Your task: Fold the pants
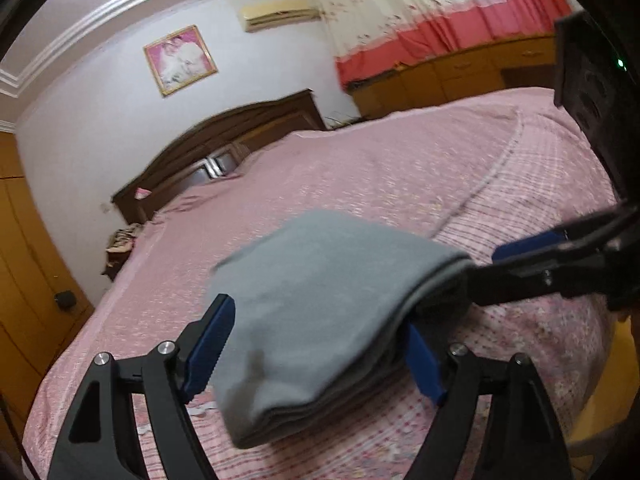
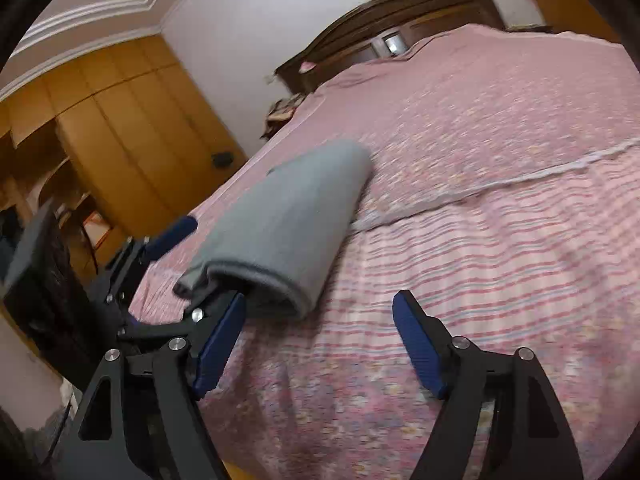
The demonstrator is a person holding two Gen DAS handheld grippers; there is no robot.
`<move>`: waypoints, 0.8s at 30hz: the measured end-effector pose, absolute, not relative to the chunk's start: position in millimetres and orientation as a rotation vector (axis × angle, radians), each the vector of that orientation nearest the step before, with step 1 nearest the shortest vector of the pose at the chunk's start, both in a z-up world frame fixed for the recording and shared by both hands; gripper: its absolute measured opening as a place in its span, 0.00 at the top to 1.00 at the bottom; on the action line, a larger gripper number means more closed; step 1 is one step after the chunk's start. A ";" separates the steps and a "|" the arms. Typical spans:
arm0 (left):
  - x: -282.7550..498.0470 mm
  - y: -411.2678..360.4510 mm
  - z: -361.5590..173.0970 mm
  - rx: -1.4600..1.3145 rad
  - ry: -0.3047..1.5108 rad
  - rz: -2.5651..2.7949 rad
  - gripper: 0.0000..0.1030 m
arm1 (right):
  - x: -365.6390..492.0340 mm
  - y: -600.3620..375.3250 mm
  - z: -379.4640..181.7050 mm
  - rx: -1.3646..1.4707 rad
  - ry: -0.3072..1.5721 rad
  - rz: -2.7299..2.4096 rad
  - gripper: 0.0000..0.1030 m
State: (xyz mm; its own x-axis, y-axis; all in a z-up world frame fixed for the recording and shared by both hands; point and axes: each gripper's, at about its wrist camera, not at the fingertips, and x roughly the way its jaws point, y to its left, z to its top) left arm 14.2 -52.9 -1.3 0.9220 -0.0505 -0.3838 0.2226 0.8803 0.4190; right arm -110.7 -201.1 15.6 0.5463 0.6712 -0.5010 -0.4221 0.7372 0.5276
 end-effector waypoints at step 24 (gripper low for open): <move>5.0 -33.9 5.4 0.417 0.386 -0.195 0.31 | -83.8 -158.9 28.1 0.293 0.811 0.294 0.23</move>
State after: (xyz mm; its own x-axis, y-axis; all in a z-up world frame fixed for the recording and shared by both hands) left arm 5.0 -33.9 5.4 0.9091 -0.1054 -0.4031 0.2617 0.8973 0.3556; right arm -83.8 -158.9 28.1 0.6533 0.3652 -0.6631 -0.1440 0.9199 0.3647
